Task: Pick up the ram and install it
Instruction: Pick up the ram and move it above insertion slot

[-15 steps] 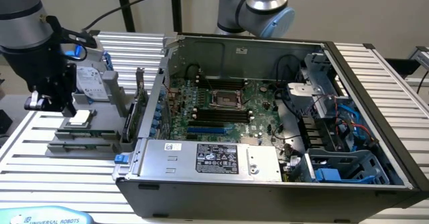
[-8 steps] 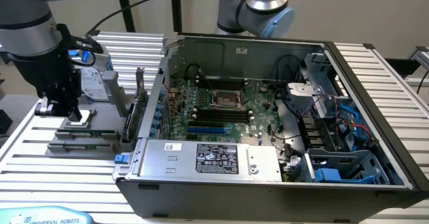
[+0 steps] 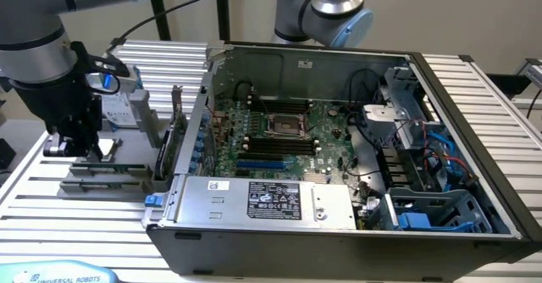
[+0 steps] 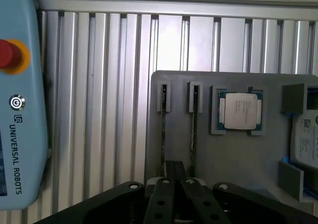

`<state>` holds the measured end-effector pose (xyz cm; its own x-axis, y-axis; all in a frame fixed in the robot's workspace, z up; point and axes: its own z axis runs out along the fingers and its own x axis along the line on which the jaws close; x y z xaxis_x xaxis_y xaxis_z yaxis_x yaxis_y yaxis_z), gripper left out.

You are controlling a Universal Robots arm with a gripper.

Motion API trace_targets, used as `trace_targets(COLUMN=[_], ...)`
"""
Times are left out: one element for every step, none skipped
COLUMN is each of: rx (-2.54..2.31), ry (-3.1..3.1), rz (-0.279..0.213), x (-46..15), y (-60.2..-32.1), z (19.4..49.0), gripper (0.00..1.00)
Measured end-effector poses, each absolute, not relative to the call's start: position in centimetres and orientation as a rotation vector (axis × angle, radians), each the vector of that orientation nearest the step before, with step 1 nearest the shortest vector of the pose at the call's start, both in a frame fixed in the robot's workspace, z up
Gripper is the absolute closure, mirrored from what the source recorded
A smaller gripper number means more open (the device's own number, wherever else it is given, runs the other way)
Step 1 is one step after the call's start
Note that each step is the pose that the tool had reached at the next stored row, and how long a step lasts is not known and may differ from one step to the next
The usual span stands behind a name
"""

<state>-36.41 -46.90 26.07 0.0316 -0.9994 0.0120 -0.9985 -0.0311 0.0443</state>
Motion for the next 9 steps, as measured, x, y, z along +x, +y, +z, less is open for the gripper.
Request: trace_targets(rx=[2.229,2.231,2.233,2.234,2.236,2.237,2.238,2.240,2.242], ry=[-2.159,-2.160,-2.161,-2.161,-2.161,-2.161,-2.161,-2.161,-2.161], rz=[-0.037,-0.040,-0.043,-0.046,-0.048,-0.049,-0.051,-0.052,-0.054], x=[-36.4,-36.4,-36.4,-36.4,-36.5,-36.5,-36.5,-36.5,-36.5], y=[-46.9,-47.0,-47.0,-47.0,-47.1,-47.2,-47.3,-47.4,-47.5], z=[26.0,25.8,25.6,25.5,25.3,25.1,24.9,24.8,24.6], gripper=[0.89,0.88,0.82,0.82,0.76,0.76,0.70,0.64,0.64])
